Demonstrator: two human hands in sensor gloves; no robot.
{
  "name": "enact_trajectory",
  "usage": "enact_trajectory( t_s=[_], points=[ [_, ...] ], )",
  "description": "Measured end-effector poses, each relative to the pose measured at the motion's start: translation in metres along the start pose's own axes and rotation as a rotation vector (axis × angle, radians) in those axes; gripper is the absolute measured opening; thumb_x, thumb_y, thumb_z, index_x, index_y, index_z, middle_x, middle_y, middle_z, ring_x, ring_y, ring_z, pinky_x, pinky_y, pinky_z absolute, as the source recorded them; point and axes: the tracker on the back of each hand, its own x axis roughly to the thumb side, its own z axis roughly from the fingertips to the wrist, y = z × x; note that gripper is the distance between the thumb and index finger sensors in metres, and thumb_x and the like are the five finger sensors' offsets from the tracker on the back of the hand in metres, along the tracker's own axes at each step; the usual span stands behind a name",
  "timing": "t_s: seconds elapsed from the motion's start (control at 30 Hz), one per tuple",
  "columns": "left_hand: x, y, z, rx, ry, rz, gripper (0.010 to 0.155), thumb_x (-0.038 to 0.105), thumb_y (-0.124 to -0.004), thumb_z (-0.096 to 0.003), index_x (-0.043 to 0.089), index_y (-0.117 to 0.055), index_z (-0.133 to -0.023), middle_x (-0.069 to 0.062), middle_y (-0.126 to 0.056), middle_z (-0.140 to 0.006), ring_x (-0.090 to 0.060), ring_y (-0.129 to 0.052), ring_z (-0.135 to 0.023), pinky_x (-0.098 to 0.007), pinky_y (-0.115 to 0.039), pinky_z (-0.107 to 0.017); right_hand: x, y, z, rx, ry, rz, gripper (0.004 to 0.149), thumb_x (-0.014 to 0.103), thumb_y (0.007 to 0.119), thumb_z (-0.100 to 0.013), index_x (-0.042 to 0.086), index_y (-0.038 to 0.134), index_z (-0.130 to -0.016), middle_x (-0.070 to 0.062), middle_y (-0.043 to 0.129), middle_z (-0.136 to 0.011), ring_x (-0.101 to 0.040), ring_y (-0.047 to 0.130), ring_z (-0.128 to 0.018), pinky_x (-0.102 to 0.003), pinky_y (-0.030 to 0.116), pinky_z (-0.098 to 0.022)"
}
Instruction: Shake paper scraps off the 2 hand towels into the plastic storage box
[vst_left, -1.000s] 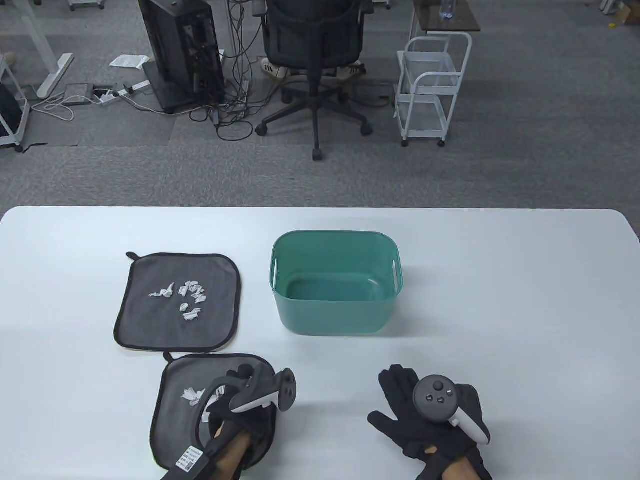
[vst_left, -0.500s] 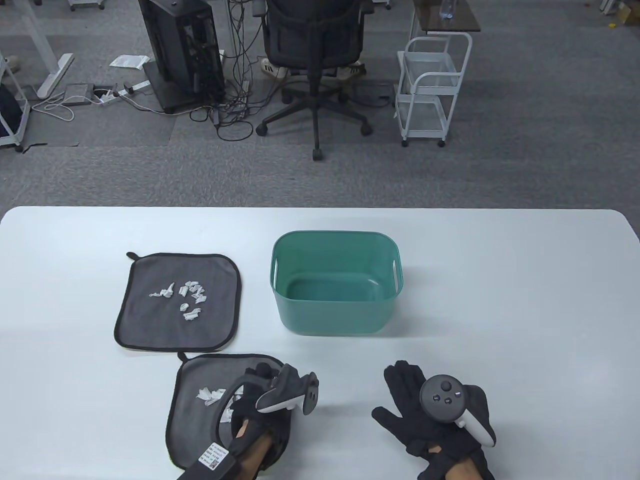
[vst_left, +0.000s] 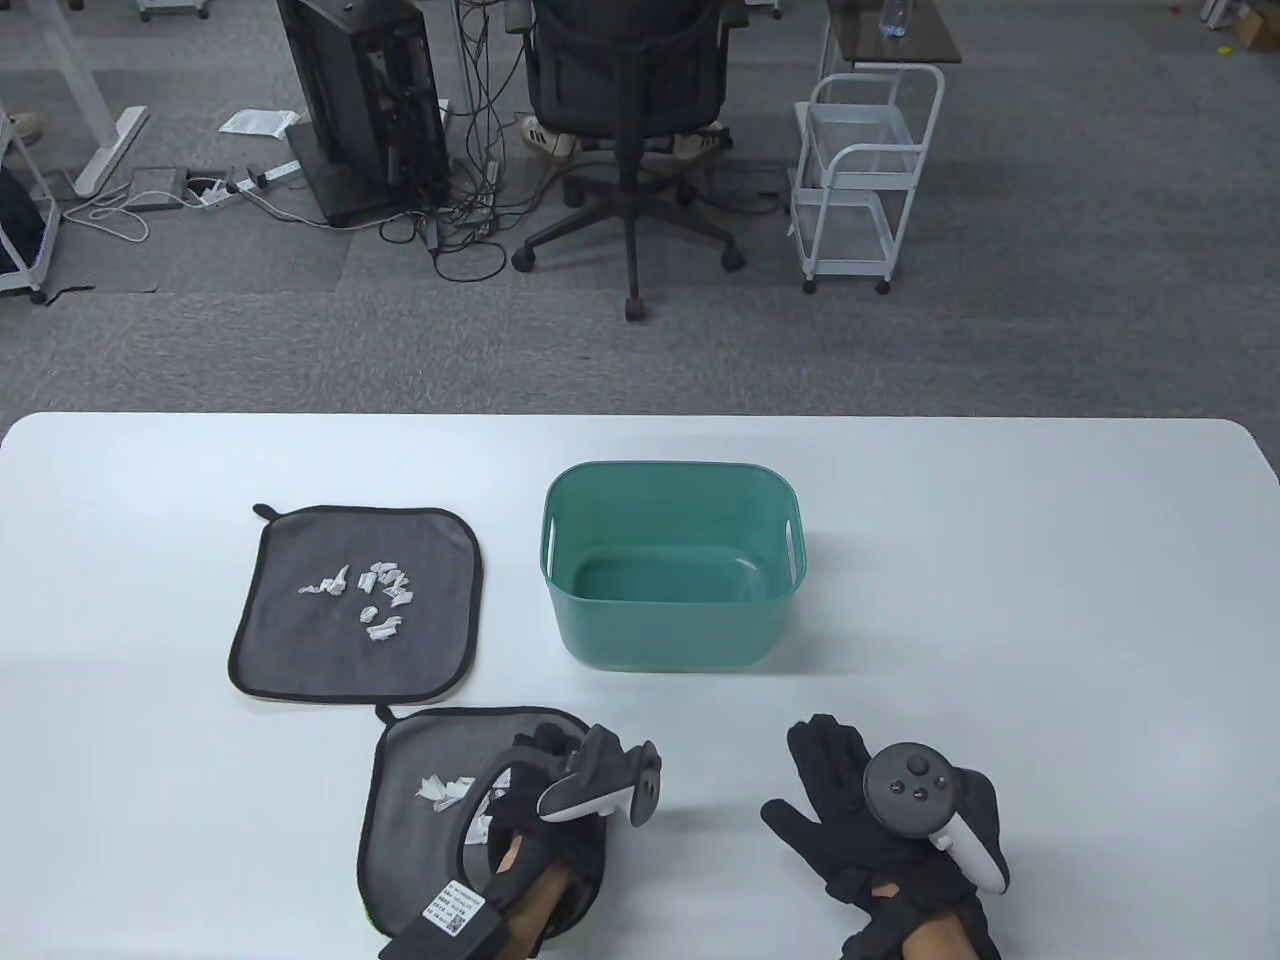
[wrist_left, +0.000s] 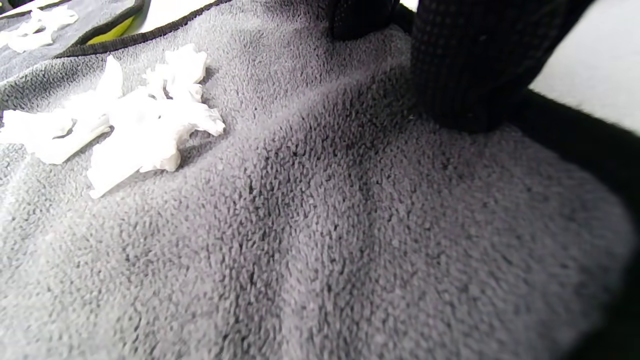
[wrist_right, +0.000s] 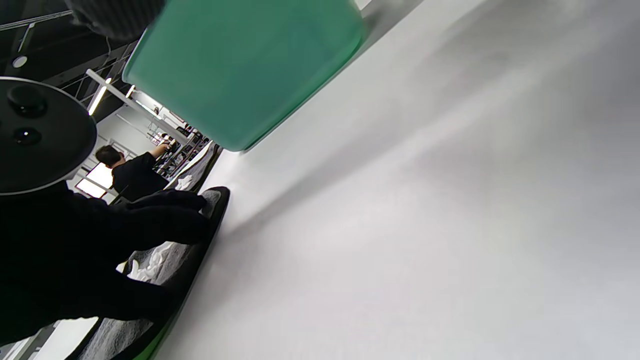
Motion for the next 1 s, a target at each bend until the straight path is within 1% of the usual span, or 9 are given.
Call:
enact_trajectory(
  t_s=[0.17,0.47,0.77,1.0],
  points=[
    [0.004,0.002,-0.002,0.006,-0.026,0.046,0.082,0.052,-0.083,-0.0394,0.021,-0.044,-0.103,-0.007,-0.026,-0.112,-0.039,-0.019,-0.109,-0.052,-0.028,-0.083,-0.008,-0.003,0.001,-0.004,0.035,-0.035,0.085,0.062,0.068,-0.051,0.018,0.023,-0.108,-0.007,0.011,-0.121,-0.037,0.010,-0.112,-0.065,0.011,-0.072],
    [0.019,0.007,-0.003,0.006,-0.028,-0.006,0.082,0.053,-0.082,-0.0395,0.021,-0.044,-0.104,-0.007,-0.025,-0.112,-0.039,-0.019,-0.109,-0.052,-0.027,-0.083,-0.017,-0.009,0.001,-0.029,0.071,-0.082,0.084,0.061,0.068,-0.051,0.019,0.023,-0.108,-0.007,0.011,-0.121,-0.037,0.009,-0.112,-0.064,0.010,-0.071],
    [0.035,0.013,-0.005,0.010,-0.056,0.000,0.082,0.053,-0.082,-0.0395,0.021,-0.043,-0.104,-0.007,-0.025,-0.112,-0.039,-0.019,-0.109,-0.052,-0.027,-0.083,-0.022,-0.012,0.001,-0.040,0.090,-0.116,0.084,0.061,0.068,-0.051,0.019,0.023,-0.108,-0.007,0.011,-0.121,-0.037,0.009,-0.112,-0.064,0.010,-0.071],
    [0.048,0.018,-0.006,0.011,-0.061,-0.038,0.082,0.053,-0.082,-0.0397,0.021,-0.043,-0.104,-0.007,-0.025,-0.112,-0.039,-0.019,-0.109,-0.052,-0.027,-0.083,-0.024,-0.015,0.003,-0.059,0.100,-0.134,0.082,0.060,0.068,-0.052,0.019,0.023,-0.108,-0.007,0.011,-0.121,-0.037,0.008,-0.111,-0.064,0.009,-0.072]
  ],
)
